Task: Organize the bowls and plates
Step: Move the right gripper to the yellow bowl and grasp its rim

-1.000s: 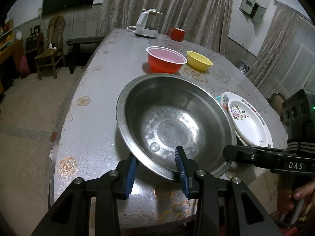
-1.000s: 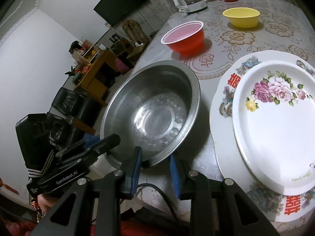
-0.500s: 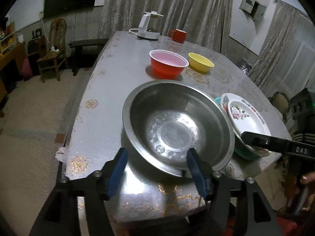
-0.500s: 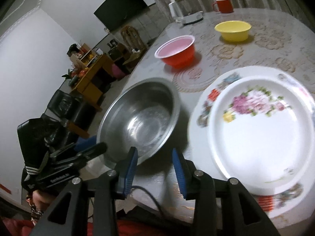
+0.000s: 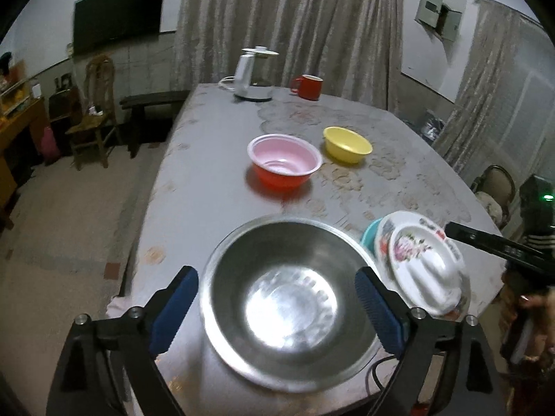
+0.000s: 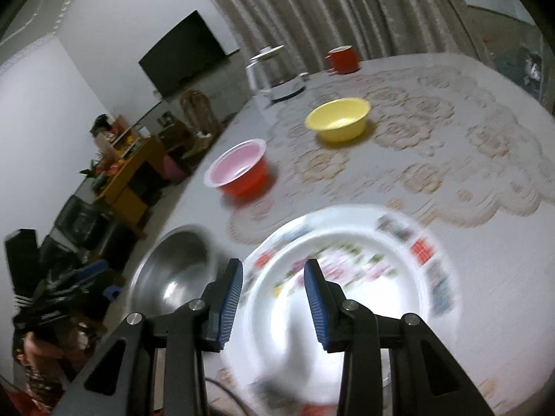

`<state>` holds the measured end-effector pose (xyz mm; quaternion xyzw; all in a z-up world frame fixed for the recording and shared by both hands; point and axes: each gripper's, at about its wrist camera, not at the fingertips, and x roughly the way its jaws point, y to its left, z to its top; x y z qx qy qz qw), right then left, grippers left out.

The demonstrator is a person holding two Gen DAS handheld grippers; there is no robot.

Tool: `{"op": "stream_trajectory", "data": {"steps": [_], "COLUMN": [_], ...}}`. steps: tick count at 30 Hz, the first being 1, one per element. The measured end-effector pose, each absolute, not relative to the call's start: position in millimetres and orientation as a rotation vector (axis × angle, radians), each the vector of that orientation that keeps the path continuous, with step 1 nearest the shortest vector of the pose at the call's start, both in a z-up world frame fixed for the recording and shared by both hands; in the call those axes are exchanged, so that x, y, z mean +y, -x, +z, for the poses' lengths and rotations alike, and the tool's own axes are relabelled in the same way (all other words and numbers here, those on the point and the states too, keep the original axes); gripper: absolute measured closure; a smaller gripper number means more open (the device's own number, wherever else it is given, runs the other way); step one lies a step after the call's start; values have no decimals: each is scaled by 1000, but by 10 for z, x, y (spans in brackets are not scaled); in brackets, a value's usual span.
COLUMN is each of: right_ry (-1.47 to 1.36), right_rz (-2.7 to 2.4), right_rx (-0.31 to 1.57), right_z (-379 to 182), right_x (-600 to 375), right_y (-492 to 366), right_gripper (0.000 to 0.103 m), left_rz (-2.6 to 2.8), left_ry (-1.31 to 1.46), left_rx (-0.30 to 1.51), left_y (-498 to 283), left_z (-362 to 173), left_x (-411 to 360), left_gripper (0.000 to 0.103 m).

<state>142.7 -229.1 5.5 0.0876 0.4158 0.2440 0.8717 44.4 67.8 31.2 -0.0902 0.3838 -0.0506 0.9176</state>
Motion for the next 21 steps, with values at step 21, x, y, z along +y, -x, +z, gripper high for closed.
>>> {"op": "stream_trajectory", "data": {"steps": [21], "right_ry": [-171], "right_rz": [269], "right_rx": [900], "right_z": [93], "right_x": [-2788], "right_y": [-3372], "right_gripper": [60], "left_rz": [-139], "left_ry": [162], "left_rx": [837], "left_y": [-1943], "left_z": [530], "left_x": [-115], "left_gripper": [7]}}
